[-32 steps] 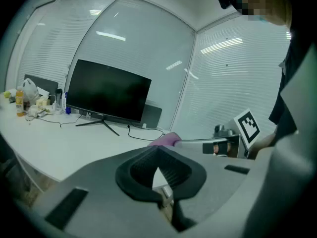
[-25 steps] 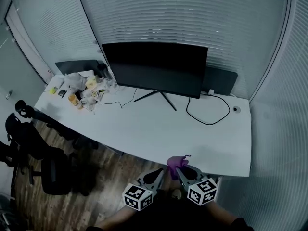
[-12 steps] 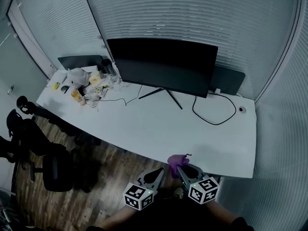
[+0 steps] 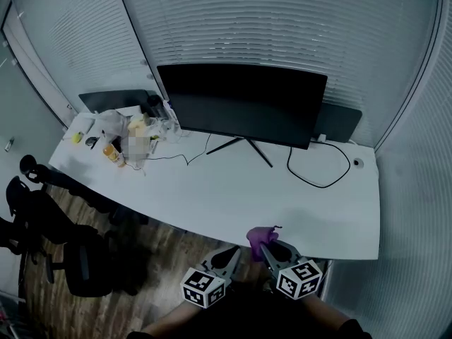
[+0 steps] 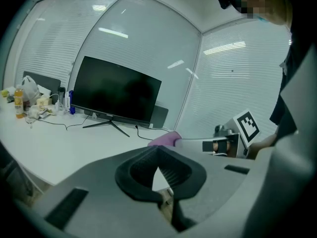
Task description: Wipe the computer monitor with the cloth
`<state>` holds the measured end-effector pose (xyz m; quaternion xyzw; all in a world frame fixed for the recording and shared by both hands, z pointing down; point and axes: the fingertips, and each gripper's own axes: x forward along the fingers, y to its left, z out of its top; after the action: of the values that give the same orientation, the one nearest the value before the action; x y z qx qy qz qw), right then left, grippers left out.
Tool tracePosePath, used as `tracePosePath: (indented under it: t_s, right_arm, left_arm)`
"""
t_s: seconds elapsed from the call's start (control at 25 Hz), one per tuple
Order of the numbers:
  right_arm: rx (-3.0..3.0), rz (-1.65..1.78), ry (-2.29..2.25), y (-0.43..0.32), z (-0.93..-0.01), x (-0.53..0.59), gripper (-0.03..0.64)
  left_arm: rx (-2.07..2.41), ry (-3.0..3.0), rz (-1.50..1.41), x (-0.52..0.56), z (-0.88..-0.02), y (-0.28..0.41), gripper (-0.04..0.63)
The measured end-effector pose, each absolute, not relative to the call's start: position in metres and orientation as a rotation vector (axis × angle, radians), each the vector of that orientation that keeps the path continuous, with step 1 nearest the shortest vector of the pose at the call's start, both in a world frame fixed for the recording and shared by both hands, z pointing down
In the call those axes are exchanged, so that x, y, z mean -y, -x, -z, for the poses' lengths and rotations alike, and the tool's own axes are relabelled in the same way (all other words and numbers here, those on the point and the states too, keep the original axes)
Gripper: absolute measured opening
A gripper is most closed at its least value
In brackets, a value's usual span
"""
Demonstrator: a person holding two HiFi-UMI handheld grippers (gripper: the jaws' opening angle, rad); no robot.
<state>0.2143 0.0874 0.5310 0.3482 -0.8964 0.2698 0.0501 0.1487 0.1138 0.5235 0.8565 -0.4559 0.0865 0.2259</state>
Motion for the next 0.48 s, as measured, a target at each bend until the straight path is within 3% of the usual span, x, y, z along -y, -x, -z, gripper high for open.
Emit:
tracePosePath:
  t_s: [0.48]
  right_arm:
    - [2.639, -0.836, -1.341, -0.18, -0.529, -0.06, 0.074]
  left_arm:
    - [1.046, -2.462, -0.254, -0.076, -0.527, -0.101, 0.005]
